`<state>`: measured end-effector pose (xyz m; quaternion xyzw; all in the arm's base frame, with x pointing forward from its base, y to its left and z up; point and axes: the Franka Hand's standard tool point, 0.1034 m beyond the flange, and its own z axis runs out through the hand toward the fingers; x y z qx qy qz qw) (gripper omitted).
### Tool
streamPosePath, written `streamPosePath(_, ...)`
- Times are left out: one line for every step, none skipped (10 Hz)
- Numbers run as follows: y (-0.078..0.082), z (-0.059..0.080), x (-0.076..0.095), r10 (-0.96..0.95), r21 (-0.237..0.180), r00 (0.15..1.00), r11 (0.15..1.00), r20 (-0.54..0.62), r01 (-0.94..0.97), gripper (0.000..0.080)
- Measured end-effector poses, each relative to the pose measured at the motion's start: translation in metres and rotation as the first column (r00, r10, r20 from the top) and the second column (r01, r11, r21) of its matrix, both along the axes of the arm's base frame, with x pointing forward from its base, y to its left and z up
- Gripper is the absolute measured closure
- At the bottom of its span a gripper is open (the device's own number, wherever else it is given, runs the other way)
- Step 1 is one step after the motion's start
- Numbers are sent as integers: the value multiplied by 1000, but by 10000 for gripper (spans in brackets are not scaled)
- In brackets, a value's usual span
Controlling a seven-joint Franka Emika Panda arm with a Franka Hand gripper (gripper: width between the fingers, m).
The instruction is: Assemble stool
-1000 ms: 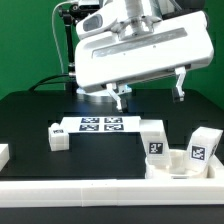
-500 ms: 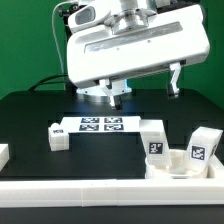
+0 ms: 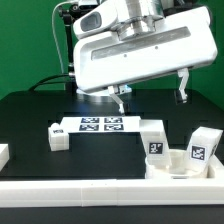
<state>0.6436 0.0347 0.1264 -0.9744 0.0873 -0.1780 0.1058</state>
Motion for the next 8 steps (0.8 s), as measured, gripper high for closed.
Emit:
streamPosePath(3,-2,-5,24,22,996,1000,-87,-22,150)
streamPosePath(4,1,-5,48,48,985,998,-168,-40,150)
streamPosePath(5,2,-4,58,58,979,997,-196,-48,150)
streamPosePath(9,5,-6,108,26,970,994,-216,-105,150)
streamPosePath(16,8,-5,153,-11,966,987,-208,-158,150)
streamPosePath(23,7,-6,182,-31,961,981,-206,-192,150)
streamPosePath(28,6,-7,219,-55,953,970,-209,-236,150)
streamPosePath(25,5,-7,228,-50,952,969,-206,-243,150)
